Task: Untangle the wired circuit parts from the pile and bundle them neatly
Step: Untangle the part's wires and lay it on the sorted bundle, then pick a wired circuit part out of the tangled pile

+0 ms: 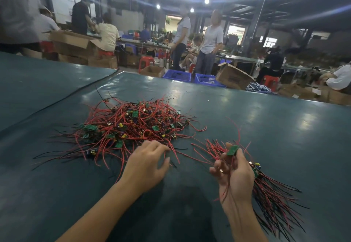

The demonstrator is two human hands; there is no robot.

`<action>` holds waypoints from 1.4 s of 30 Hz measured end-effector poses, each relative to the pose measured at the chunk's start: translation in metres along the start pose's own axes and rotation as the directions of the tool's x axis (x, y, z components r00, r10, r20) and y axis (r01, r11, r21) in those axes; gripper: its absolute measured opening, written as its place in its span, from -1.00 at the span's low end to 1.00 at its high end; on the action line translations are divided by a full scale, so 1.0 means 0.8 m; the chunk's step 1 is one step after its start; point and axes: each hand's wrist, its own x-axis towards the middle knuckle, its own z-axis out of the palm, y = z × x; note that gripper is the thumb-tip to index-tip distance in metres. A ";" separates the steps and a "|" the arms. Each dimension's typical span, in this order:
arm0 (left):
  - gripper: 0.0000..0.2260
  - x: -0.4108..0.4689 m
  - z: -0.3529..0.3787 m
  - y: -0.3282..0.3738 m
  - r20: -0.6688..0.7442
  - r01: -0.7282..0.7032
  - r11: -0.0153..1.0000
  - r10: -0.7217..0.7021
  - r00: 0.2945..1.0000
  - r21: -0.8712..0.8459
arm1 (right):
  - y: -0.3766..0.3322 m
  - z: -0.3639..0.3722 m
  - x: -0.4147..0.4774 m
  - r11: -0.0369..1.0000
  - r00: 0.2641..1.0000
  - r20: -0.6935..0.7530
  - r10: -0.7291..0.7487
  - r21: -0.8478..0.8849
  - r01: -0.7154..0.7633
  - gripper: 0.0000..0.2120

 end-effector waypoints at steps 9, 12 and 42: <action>-0.80 0.002 -0.018 -0.071 -0.121 0.490 0.855 -0.475 0.872 0.169 | 0.000 -0.022 0.010 0.547 0.901 0.186 -0.392 -0.740 0.391 -0.81; -0.81 -0.001 -0.014 -0.079 -0.015 0.513 0.838 -0.520 0.854 0.186 | 0.008 -0.033 0.009 0.029 0.919 0.266 -0.292 -0.957 0.287 -0.71; -0.66 0.088 0.040 -0.059 0.169 0.366 0.861 -0.444 0.880 0.354 | 0.076 -0.016 -0.012 0.349 0.884 0.464 -0.065 -0.819 0.455 -0.84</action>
